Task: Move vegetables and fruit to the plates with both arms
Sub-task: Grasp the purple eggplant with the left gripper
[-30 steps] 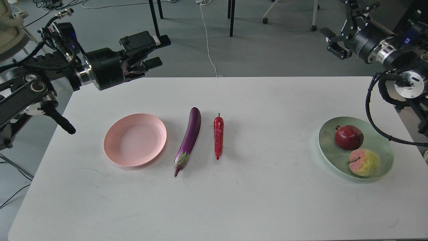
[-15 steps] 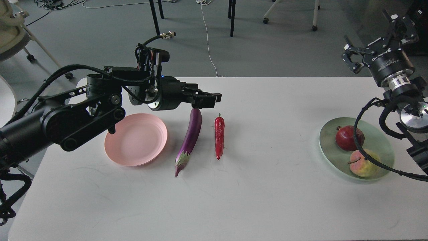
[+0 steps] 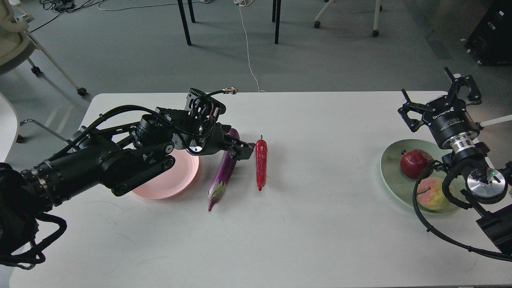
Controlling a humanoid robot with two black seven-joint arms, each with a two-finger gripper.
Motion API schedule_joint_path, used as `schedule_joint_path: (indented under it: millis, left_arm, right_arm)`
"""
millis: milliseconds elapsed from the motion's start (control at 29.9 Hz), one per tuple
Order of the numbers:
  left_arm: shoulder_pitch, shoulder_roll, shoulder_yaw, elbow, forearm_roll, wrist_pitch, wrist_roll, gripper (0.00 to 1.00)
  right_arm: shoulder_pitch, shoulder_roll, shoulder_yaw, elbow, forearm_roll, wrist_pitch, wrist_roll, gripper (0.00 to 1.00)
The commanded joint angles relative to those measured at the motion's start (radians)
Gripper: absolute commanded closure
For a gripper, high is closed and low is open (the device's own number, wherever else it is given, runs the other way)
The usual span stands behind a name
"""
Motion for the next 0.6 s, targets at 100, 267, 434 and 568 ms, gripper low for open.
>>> schedule_joint_path:
  millis: [100, 267, 434, 568]
  left_arm:
    - [0.004, -0.018, 0.036, 0.072, -0.002, 0.004, -0.004, 0.12]
    - [0.004, -0.021, 0.102, 0.083, 0.0, 0.041, -0.004, 0.16]
    - [0.004, -0.021, 0.133, 0.095, -0.002, 0.044, -0.006, 0.36]
    - [0.005, -0.021, 0.135, 0.097, -0.003, 0.044, -0.006, 0.47]
  right_arm:
    - [-0.001, -0.004, 0.014, 0.001, -0.001, 0.0, -0.002, 0.01]
    - [-0.001, -0.004, 0.019, 0.003, -0.001, 0.0, -0.008, 0.01]
    - [-0.001, -0.006, 0.021, 0.015, -0.001, 0.0, -0.013, 0.01]
    - [-0.001, -0.004, 0.019, 0.015, -0.001, 0.0, -0.013, 0.01]
